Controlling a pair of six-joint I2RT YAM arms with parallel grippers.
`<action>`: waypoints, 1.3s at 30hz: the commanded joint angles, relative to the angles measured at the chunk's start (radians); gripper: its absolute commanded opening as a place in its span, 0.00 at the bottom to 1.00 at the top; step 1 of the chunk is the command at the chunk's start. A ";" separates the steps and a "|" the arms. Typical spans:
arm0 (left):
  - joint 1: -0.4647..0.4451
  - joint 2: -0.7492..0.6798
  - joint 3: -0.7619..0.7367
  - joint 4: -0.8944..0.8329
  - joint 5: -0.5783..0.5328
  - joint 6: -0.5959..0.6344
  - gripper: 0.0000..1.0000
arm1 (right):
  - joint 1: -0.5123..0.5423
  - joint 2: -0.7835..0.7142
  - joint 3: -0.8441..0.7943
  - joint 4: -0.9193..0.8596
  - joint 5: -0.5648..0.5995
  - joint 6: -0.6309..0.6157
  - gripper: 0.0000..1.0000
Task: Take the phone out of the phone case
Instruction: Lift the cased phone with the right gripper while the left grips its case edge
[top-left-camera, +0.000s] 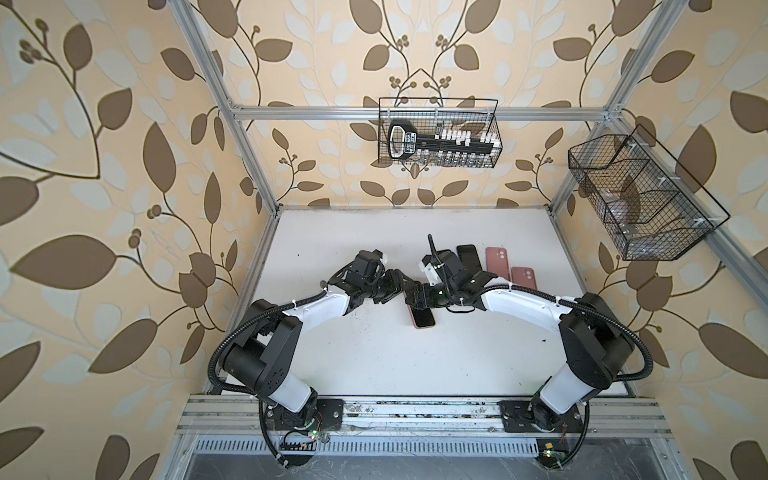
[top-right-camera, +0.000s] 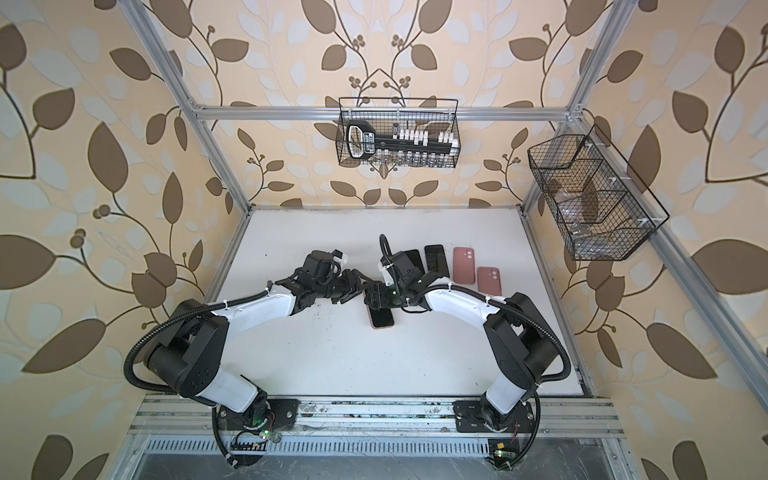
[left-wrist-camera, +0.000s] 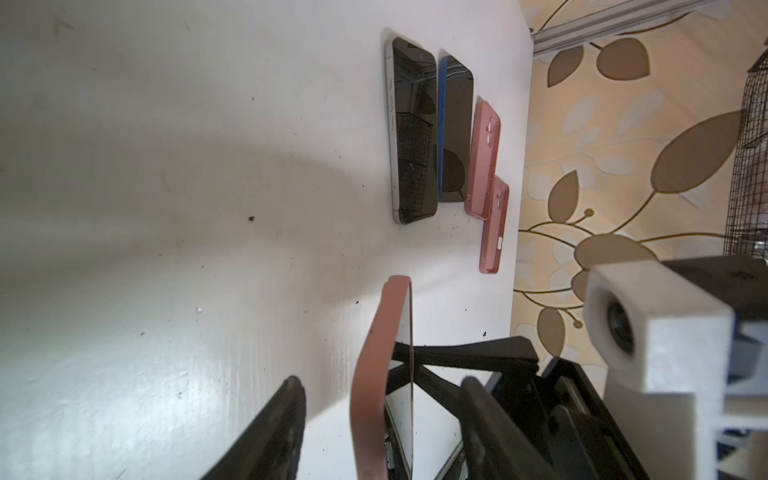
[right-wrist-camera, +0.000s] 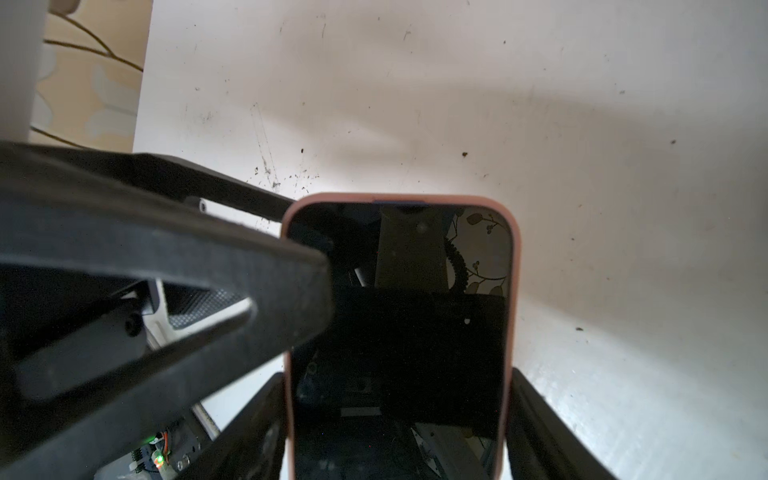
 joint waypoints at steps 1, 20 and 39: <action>-0.015 -0.001 0.019 0.048 0.022 -0.001 0.57 | -0.002 -0.042 -0.015 0.042 -0.025 0.014 0.67; -0.033 0.016 0.005 0.079 0.044 -0.005 0.36 | -0.013 -0.055 -0.026 0.060 -0.036 0.024 0.67; -0.037 0.017 0.010 0.081 0.035 -0.007 0.06 | -0.025 -0.071 -0.041 0.069 -0.041 0.027 0.67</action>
